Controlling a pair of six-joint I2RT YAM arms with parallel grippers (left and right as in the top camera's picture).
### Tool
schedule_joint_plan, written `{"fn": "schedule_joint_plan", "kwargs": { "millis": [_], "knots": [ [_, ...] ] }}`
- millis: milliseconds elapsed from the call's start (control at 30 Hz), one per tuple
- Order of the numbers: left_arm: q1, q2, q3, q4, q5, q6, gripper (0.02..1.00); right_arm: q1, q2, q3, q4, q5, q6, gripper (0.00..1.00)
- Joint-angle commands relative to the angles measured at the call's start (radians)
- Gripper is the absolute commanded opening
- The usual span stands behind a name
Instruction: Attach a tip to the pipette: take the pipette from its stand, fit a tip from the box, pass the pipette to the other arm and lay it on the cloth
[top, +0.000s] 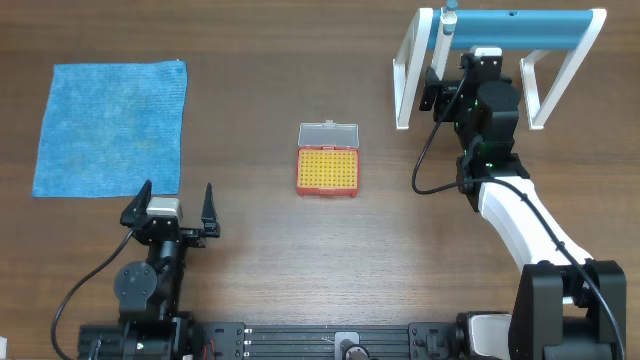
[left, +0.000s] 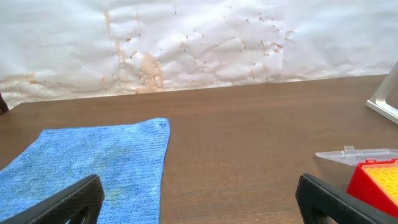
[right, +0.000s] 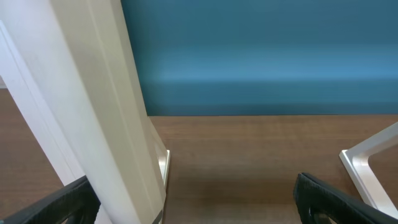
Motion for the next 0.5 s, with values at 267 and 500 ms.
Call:
{"fn": "schedule_joint_plan", "kwargs": {
  "millis": [267, 500],
  "knots": [
    [-0.003, -0.006, -0.002, -0.007, -0.011, -0.009, 0.996, 0.007, 0.067, 0.077, 0.006, -0.010, -0.019, 0.998],
    [-0.003, -0.006, -0.002, -0.007, -0.011, -0.009, 0.996, 0.007, 0.101, 0.100, 0.006, -0.009, -0.019, 0.996]
  ]
}}
